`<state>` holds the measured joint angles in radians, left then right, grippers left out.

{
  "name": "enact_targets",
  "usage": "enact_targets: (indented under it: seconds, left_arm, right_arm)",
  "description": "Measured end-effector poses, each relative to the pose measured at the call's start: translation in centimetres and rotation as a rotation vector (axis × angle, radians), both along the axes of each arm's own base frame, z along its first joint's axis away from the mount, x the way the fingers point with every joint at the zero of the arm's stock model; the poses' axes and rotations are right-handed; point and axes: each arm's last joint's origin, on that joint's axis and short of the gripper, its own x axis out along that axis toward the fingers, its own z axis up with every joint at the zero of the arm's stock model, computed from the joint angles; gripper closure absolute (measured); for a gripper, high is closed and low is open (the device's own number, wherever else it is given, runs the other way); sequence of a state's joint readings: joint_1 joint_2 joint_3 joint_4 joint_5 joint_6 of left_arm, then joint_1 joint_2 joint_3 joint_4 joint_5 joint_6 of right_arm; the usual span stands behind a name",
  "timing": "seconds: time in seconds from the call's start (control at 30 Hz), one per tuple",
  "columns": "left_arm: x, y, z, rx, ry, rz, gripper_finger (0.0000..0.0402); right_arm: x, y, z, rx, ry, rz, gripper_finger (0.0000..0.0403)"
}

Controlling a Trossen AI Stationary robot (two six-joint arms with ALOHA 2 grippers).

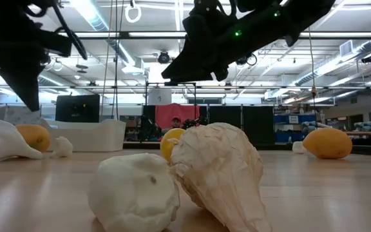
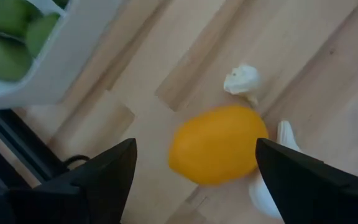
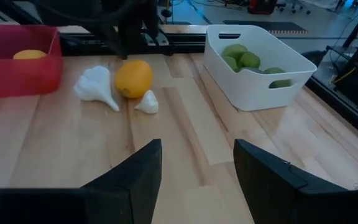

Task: Sort produce into baskets
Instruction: Put the left yellow lemon into the red bin

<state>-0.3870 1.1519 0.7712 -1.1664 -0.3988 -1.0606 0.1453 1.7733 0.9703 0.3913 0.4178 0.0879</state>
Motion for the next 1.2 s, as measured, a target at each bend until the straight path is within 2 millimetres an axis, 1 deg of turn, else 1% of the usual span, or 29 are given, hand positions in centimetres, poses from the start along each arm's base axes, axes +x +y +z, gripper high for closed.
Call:
enact_targets:
  seconds: [0.23, 0.3, 0.4, 0.73, 0.9, 1.07, 1.2]
  left_arm:
    - [0.0, 1.2, -0.9, -0.082, 0.021, 0.155, 0.0068]
    - [0.1, 1.4, -1.1, -0.103, 0.028, 0.147, 0.0068]
    - [0.4, 1.3, -1.1, -0.1, 0.051, -0.004, 0.0068]
    - [0.6, 1.3, -1.1, -0.041, 0.152, -0.389, 0.0068]
    - [1.4, 1.0, -1.3, -0.024, 0.141, -0.501, 0.0069]
    - [2.3, 0.7, -2.4, -0.021, 0.208, -0.622, 0.0069]
    - [2.7, 0.6, -3.1, -0.025, 0.266, -0.654, 0.0069]
  right_arm:
    - [-0.2, 0.4, -0.3, -0.004, 0.032, 0.015, 0.0193]
    - [-0.2, 0.4, -0.3, -0.006, 0.04, 0.012, 0.0193]
    - [-0.3, 0.4, -0.5, -0.009, 0.053, 0.011, 0.0193]
    - [-0.3, 0.4, -0.5, -0.017, 0.062, 0.015, 0.0193]
    - [-0.4, 0.4, -0.7, -0.022, 0.083, 0.016, 0.0193]
    - [-0.5, 0.4, -0.9, -0.023, 0.105, 0.015, 0.0193]
    - [-0.5, 0.4, -1.0, -0.018, 0.116, 0.013, 0.0193]
